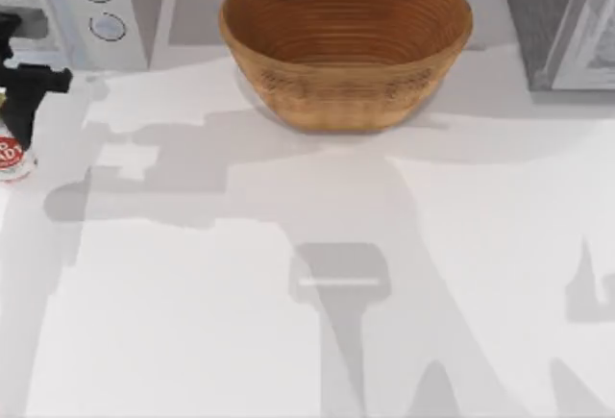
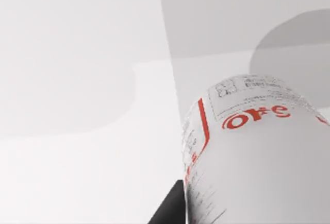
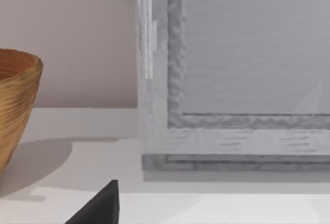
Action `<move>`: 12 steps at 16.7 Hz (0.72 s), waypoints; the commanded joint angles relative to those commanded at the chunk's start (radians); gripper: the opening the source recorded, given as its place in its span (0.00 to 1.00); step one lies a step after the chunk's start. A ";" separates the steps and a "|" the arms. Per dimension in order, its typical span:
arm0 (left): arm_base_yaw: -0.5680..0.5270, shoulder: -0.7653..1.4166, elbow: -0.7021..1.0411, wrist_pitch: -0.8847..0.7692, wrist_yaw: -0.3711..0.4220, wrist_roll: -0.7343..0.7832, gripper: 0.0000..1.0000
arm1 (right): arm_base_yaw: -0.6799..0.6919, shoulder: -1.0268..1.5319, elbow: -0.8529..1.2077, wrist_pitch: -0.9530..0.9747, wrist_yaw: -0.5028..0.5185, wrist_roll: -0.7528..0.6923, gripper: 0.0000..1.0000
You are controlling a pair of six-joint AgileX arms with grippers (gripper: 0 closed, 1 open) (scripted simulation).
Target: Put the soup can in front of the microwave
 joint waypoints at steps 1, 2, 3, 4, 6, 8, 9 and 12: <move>0.048 -0.001 -0.001 0.022 0.003 0.008 0.00 | 0.000 0.000 0.000 0.000 0.000 0.000 1.00; 0.085 -0.003 -0.002 0.041 0.007 0.014 0.00 | 0.000 0.000 0.000 0.000 0.000 0.000 1.00; 0.112 -0.004 -0.002 0.058 0.010 0.018 0.00 | 0.000 0.000 0.000 0.000 0.000 0.000 1.00; 0.129 -0.005 -0.002 0.069 0.012 0.021 0.00 | 0.000 0.000 0.000 0.000 0.000 0.000 1.00; 0.134 -0.005 -0.002 0.072 0.013 0.022 0.00 | 0.000 0.000 0.000 0.000 0.000 0.000 1.00; 0.134 -0.005 -0.002 0.072 0.013 0.022 0.00 | 0.000 0.000 0.000 0.000 0.000 0.000 1.00; 0.132 -0.001 -0.002 0.070 0.010 0.024 0.00 | 0.000 0.000 0.000 0.000 0.000 0.000 1.00; 0.133 -0.003 -0.023 0.093 0.012 0.023 0.00 | 0.000 0.000 0.000 0.000 0.000 0.000 1.00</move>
